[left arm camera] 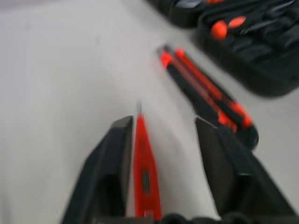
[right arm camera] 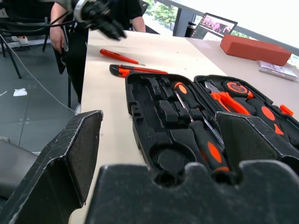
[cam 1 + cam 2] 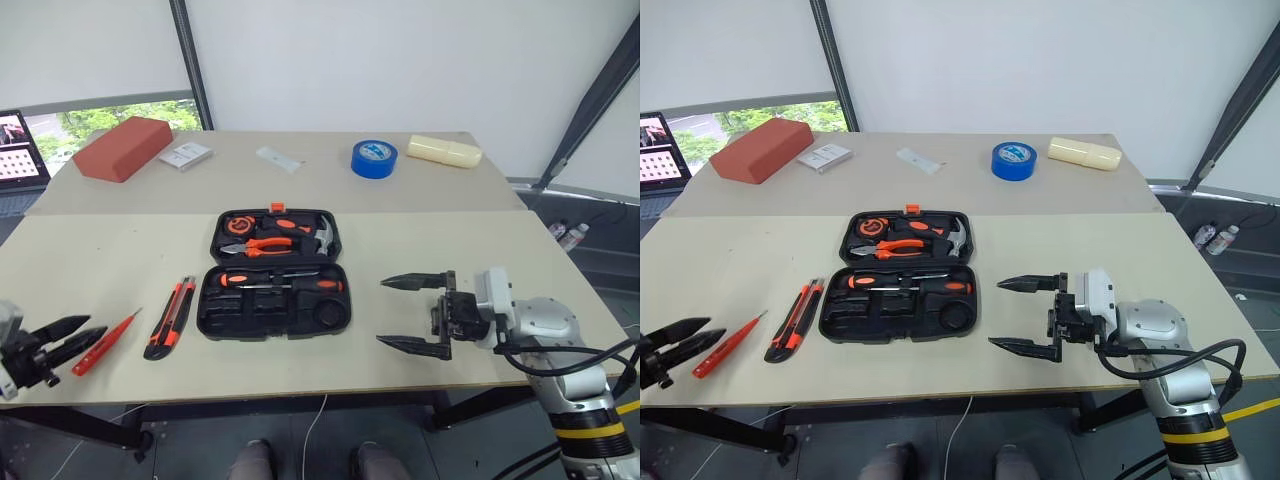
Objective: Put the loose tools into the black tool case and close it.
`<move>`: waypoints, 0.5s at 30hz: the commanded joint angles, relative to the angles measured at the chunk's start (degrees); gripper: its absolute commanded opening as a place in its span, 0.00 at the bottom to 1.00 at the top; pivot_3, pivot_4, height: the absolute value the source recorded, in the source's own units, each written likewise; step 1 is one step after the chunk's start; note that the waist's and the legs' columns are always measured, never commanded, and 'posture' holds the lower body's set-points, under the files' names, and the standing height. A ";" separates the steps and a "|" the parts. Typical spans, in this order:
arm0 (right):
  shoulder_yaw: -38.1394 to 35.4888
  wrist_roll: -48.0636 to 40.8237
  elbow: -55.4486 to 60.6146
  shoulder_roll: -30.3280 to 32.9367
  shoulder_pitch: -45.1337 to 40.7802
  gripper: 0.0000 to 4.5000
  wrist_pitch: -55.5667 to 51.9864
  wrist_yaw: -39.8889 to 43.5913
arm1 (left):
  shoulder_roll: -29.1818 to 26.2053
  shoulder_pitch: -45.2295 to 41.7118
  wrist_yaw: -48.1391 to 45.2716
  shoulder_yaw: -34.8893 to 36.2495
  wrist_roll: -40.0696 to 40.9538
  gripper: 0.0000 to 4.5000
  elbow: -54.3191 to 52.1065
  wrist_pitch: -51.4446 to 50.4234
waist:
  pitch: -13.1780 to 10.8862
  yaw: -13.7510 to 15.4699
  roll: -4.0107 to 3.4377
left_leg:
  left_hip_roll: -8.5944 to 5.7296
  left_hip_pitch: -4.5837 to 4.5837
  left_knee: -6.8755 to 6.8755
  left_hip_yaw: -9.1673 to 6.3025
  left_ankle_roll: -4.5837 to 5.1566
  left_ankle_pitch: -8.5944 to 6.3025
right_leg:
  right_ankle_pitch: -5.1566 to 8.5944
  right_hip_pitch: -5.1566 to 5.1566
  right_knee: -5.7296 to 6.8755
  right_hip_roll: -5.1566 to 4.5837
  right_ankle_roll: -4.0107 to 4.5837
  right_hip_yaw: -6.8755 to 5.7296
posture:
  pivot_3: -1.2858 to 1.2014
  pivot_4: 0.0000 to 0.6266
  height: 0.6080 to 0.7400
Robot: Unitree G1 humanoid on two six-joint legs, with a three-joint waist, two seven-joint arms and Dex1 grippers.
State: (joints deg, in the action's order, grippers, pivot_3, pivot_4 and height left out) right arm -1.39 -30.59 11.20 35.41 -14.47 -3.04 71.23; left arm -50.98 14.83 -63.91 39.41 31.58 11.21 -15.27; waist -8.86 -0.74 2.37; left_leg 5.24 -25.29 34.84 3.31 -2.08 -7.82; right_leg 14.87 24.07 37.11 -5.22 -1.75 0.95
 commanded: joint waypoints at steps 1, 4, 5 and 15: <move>0.08 -1.35 2.09 -0.48 -1.45 1.00 0.27 0.17 | 0.14 0.29 0.52 0.70 -1.04 0.88 0.80 1.17 | 0.00 0.40 0.00 | 0.00 0.00 0.02 0.00 -0.42 -0.26 | 0.07 0.08 -0.02 -0.03 0.11 -0.05 | 0.52 0.24 1.00; 0.74 -1.10 1.04 -0.83 -2.58 1.00 0.52 0.73 | 0.34 -4.33 2.86 -2.95 -2.38 0.95 2.37 0.73 | -0.01 1.24 -0.01 | -0.02 0.02 0.13 0.01 -0.46 -0.28 | 0.16 0.09 -0.08 -0.10 0.17 -0.08 | 0.52 0.24 1.00; 0.81 -1.05 0.87 -0.90 -2.75 1.00 0.55 0.81 | 0.23 -4.99 2.88 -3.73 -2.85 0.95 2.57 0.68 | -0.02 1.44 0.00 | -0.02 0.02 0.15 0.01 -0.47 -0.28 | 0.18 0.09 -0.08 -0.10 0.05 -0.10 | 0.52 0.24 1.00; 1.51 -0.41 0.81 -2.29 -3.76 1.00 0.92 0.59 | 0.17 -12.94 5.16 -12.08 -9.74 0.41 13.03 2.40 | 0.05 1.38 -0.03 | -0.01 0.03 0.15 0.00 -0.44 -0.25 | -0.30 -0.03 0.02 -0.01 -0.06 -0.08 | 0.52 0.24 1.00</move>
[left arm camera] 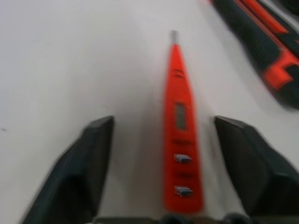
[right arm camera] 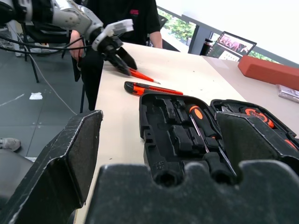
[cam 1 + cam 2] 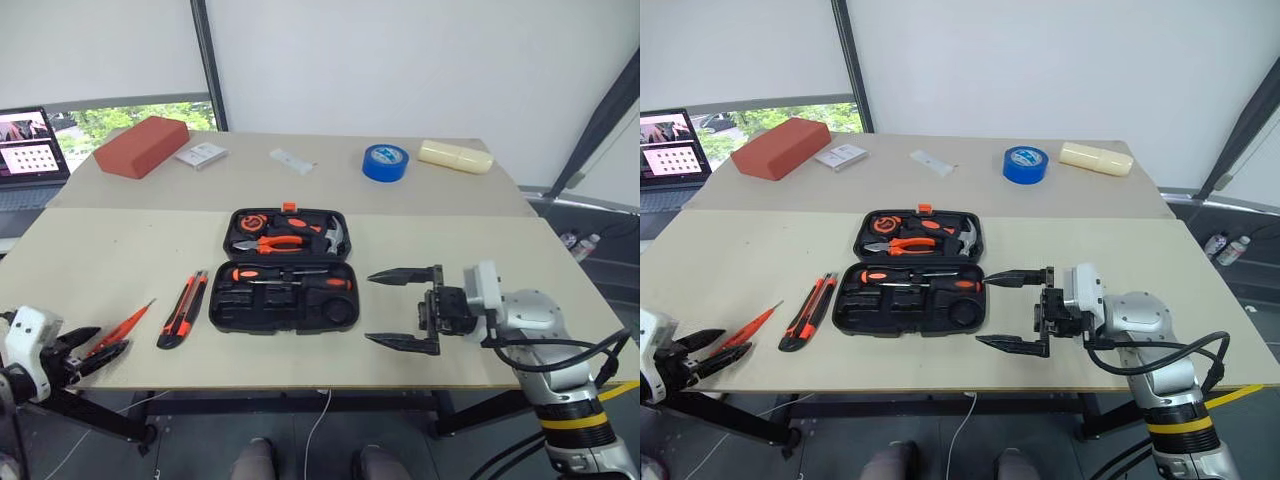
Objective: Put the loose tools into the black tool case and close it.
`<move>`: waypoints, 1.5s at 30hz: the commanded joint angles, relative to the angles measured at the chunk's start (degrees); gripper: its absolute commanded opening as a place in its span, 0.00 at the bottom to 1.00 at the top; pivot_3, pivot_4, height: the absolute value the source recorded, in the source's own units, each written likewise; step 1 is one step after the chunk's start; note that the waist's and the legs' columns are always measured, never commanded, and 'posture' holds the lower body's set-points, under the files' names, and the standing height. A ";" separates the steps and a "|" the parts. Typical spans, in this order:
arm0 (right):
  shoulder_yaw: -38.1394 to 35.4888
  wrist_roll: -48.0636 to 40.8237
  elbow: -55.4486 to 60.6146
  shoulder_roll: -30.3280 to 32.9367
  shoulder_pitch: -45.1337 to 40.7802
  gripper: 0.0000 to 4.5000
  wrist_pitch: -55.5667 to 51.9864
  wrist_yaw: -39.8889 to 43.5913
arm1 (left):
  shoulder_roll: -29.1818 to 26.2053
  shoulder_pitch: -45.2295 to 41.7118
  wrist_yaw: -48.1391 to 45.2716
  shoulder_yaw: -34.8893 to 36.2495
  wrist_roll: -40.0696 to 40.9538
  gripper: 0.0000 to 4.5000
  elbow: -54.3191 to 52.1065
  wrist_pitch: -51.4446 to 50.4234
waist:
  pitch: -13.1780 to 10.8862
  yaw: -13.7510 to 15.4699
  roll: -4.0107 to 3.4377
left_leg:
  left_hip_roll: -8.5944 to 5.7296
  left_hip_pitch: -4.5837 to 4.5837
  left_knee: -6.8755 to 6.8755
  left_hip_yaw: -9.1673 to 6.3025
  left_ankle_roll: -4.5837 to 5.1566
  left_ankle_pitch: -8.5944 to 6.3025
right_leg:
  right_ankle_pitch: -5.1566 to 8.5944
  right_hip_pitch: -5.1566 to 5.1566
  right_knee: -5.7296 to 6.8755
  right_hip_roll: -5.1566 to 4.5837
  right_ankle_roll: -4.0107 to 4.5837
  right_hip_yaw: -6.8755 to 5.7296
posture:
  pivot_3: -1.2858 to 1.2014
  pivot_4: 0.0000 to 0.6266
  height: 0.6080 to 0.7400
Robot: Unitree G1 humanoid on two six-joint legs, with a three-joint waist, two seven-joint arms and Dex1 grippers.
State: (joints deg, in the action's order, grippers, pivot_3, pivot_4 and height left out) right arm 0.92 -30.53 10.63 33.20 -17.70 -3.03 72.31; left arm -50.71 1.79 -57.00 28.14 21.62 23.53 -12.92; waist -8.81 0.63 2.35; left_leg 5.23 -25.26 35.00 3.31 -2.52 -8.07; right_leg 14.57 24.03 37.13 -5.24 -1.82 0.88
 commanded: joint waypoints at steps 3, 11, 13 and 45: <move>-1.03 -0.25 1.68 -0.14 0.17 1.00 1.14 -0.94 | -0.02 -0.16 -3.44 -0.42 0.88 0.19 0.69 1.85 | 0.00 0.04 -0.01 | 0.00 0.00 0.02 0.00 0.00 0.00 | -0.01 0.04 -0.03 -0.02 -0.01 0.00 | 0.52 0.24 1.00; -3.01 -0.27 1.35 1.37 1.13 1.00 1.15 -1.44 | -1.06 -7.57 -14.20 -0.09 6.08 0.11 -5.32 10.96 | -0.03 0.21 0.07 | 0.01 -0.04 0.04 0.00 -0.02 0.00 | 0.05 0.05 -0.05 -0.03 0.10 -0.05 | 0.52 0.24 1.00; -3.83 -0.17 0.88 2.31 1.43 1.00 1.09 -1.64 | -1.60 -11.00 -17.93 -4.10 5.40 0.11 -8.19 12.06 | -0.03 0.37 0.07 | 0.00 -0.04 0.09 0.01 -0.03 0.00 | 0.10 0.01 -0.06 -0.04 0.17 -0.05 | 0.52 0.24 1.00; -5.84 0.56 2.51 5.69 5.63 1.00 -0.03 -5.40 | 6.05 -42.96 -24.16 -42.88 -25.73 0.11 9.07 28.63 | -0.03 -0.18 0.05 | -0.05 -0.04 0.33 -0.05 0.61 0.40 | -0.01 -0.46 -0.08 0.13 -0.37 0.22 | 0.52 0.24 1.00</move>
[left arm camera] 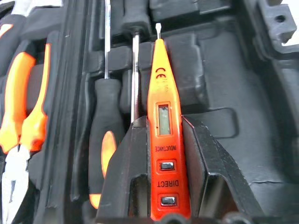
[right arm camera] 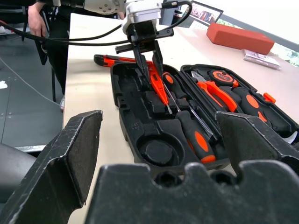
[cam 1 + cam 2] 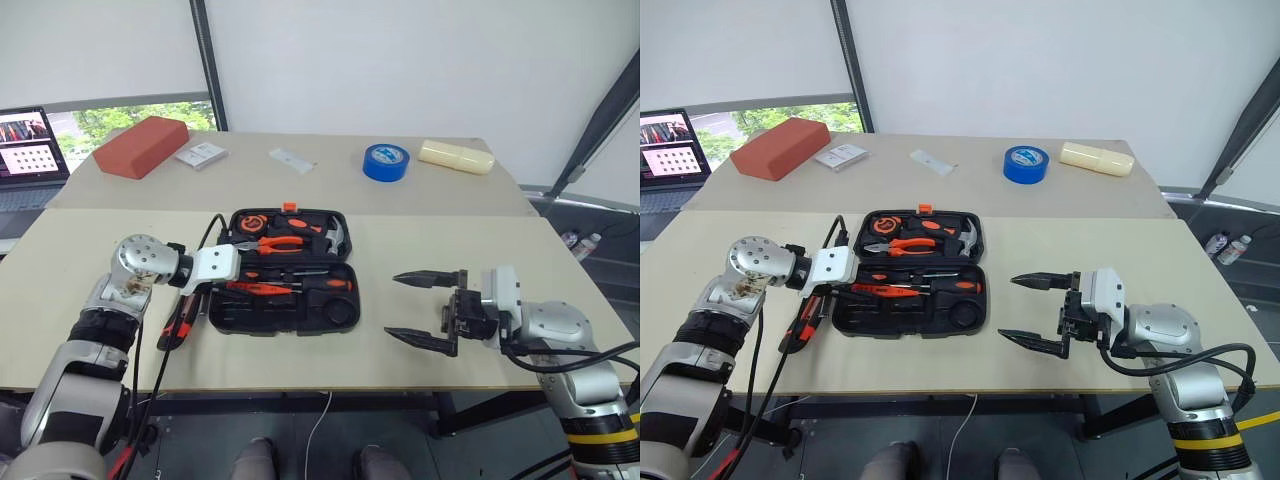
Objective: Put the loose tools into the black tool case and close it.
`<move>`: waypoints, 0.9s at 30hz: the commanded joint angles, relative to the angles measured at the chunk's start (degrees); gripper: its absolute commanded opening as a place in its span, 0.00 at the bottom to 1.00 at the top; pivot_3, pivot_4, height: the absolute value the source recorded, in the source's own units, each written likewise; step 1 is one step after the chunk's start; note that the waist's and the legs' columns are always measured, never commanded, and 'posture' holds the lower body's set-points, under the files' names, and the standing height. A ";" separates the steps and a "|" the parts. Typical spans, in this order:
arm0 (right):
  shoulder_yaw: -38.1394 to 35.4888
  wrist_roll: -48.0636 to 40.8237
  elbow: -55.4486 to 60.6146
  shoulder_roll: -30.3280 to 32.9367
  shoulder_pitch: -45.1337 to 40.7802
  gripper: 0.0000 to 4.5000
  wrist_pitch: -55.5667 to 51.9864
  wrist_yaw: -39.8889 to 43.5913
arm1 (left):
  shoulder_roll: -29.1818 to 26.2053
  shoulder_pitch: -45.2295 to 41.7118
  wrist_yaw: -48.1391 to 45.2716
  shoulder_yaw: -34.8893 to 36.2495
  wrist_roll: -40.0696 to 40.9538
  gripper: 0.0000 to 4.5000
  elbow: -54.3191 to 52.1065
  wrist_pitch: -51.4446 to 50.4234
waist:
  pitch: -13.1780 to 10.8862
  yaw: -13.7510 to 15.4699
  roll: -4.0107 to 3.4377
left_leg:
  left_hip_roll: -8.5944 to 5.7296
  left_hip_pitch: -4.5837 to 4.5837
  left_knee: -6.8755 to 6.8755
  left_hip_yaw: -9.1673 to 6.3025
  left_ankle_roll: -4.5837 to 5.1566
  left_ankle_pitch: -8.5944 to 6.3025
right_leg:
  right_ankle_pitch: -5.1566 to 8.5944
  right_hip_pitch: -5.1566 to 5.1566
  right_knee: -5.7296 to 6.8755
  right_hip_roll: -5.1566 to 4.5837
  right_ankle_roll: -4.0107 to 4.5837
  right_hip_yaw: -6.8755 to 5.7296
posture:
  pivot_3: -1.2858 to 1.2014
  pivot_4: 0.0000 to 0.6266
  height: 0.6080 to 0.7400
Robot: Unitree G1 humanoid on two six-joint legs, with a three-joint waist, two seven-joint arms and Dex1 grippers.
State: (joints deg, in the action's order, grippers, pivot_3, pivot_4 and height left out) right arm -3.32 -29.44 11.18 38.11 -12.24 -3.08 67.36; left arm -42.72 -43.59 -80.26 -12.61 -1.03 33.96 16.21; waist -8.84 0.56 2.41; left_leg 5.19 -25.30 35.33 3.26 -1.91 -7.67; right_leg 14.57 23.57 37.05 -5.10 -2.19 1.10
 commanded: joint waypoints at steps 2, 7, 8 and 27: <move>-1.43 -0.42 1.80 0.64 0.18 1.00 0.13 -0.45 | -2.76 3.28 0.14 -2.28 -3.88 0.11 -1.54 -1.06 | 0.01 -0.24 -0.01 | 0.00 0.03 0.00 0.00 0.00 0.00 | 0.00 -0.02 0.00 0.01 0.01 0.00 | 0.52 0.24 1.00; -0.86 -0.30 1.47 0.29 -0.38 1.00 0.07 -0.43 | -3.50 3.66 2.41 -3.18 -6.12 0.11 -1.24 -2.13 | 0.01 -0.28 -0.01 | 0.00 0.13 0.00 -0.03 0.00 0.00 | 0.09 -0.11 0.02 0.01 -0.13 -0.01 | 0.52 0.24 1.00; -0.80 -0.31 1.40 0.28 -0.49 1.00 0.03 -0.38 | -3.69 3.72 2.78 -3.34 -6.49 0.11 -1.27 -2.72 | 0.01 -0.28 -0.01 | 0.00 0.16 0.00 -0.03 0.00 0.00 | 0.15 -0.15 0.02 0.01 -0.23 -0.01 | 0.52 0.24 1.00; 0.16 -0.65 0.89 -0.75 -1.71 1.00 -0.65 -0.76 | -3.31 2.72 4.65 -6.97 -10.18 0.11 -11.36 -16.71 | 0.10 0.02 -0.17 | -0.01 0.42 0.00 -0.02 -0.01 0.00 | 0.18 -0.40 0.02 -0.02 -0.25 0.00 | 0.52 0.24 1.00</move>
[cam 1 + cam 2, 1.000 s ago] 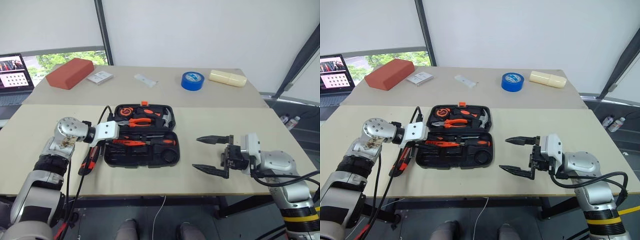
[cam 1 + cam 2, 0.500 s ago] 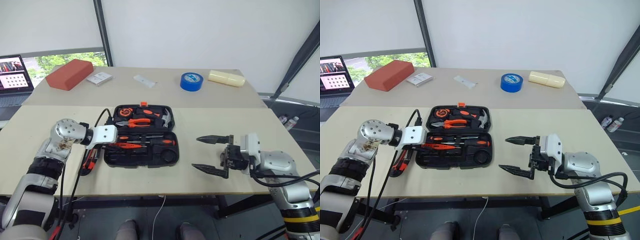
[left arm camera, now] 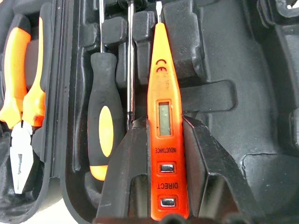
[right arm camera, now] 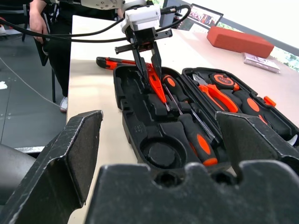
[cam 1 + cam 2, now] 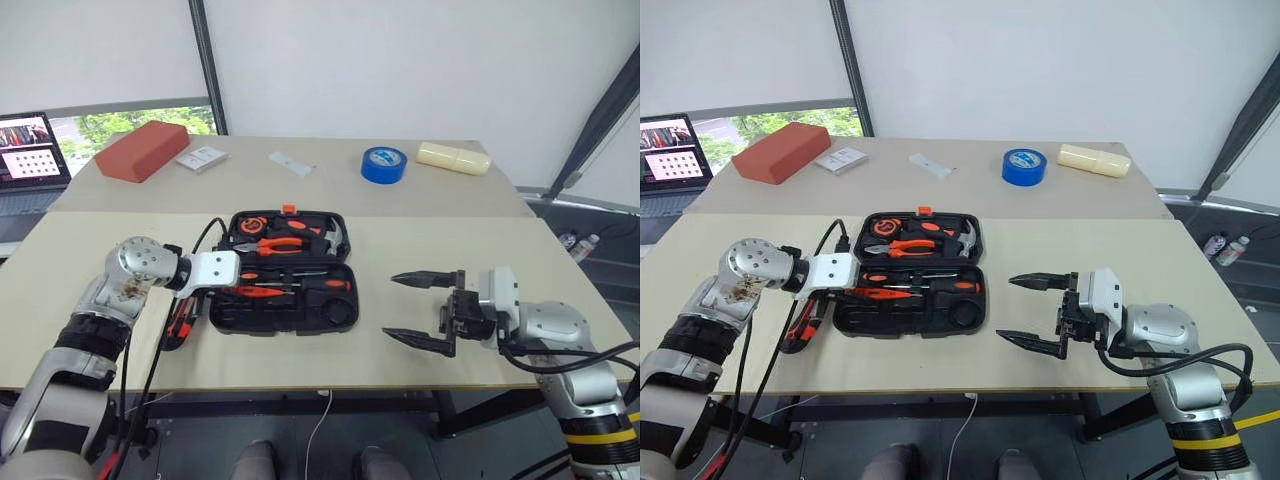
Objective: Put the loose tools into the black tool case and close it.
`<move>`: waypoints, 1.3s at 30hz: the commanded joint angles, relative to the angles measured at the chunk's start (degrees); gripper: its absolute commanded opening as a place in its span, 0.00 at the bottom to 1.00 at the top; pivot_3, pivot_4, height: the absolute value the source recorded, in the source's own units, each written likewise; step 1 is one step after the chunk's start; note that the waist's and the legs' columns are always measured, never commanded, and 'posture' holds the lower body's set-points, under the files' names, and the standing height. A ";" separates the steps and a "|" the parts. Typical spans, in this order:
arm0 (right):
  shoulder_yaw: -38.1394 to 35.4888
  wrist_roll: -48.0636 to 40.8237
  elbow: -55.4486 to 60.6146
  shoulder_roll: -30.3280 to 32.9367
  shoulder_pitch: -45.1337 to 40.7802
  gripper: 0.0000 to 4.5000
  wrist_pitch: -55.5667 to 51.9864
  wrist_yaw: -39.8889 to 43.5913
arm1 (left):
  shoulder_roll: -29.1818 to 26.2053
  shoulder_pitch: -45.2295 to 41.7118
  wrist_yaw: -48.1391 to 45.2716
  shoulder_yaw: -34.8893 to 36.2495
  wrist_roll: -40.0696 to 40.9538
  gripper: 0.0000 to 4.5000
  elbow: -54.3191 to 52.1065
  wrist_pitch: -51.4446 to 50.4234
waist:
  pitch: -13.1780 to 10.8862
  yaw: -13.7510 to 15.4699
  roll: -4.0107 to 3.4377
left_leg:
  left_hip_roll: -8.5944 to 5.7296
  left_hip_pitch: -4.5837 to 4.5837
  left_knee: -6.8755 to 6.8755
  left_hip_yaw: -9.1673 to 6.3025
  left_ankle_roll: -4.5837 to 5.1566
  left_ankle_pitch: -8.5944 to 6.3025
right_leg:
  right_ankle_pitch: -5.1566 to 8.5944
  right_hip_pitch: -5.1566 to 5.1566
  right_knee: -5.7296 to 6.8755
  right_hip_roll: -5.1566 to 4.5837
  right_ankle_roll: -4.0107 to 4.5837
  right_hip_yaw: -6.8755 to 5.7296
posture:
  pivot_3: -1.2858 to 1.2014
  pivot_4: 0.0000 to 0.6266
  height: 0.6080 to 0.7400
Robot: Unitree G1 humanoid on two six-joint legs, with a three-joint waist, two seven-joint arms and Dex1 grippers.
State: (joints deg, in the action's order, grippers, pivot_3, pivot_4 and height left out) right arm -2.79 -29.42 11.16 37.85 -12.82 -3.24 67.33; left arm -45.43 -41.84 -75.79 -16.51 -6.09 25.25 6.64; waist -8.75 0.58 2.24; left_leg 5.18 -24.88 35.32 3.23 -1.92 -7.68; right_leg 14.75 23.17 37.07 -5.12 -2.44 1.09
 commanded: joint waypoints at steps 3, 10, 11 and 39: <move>0.01 -0.64 1.01 -1.04 -1.27 1.00 -0.70 -0.93 | -0.83 1.24 -0.08 -3.95 -6.45 0.11 -5.67 -11.11 | 0.01 0.05 -0.02 | 0.00 0.00 0.00 0.00 0.00 0.00 | 0.00 0.00 0.00 0.00 0.00 0.00 | 0.52 0.24 1.00; 0.74 -0.58 1.55 -1.66 -1.05 1.00 -0.86 -1.27 | 0.03 3.24 1.15 -2.18 -4.33 0.11 -9.56 -15.10 | 0.03 0.08 -0.06 | -0.01 0.00 0.00 -0.01 0.00 0.00 | 0.03 -0.01 0.00 -0.01 0.04 0.00 | 0.52 0.24 1.00; 0.81 -0.61 1.53 -1.66 -1.09 1.00 -0.87 -1.34 | -0.05 3.72 1.54 -1.12 -3.28 0.22 -9.52 -12.93 | 0.03 0.09 -0.06 | -0.02 0.00 0.00 -0.01 0.00 0.00 | 0.03 -0.01 0.00 -0.02 0.05 0.00 | 0.52 0.24 1.00; 0.64 -0.97 0.05 -1.94 -0.52 1.00 -0.99 -1.45 | 5.95 3.40 3.36 8.71 9.79 0.01 3.84 -2.86 | -0.04 0.10 0.01 | -0.07 -0.34 0.06 -0.10 0.03 0.01 | -0.06 0.19 -0.04 -0.01 0.07 -0.05 | 0.52 0.24 1.00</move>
State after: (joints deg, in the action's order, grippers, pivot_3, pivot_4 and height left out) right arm -0.98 -29.47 10.59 36.11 -13.08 -4.10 66.09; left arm -38.97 -37.85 -72.08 -7.08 4.55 29.73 3.05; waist -8.78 0.67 2.25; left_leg 5.11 -25.21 35.38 3.14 -1.89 -7.67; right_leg 14.69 23.36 37.03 -5.14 -2.37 1.04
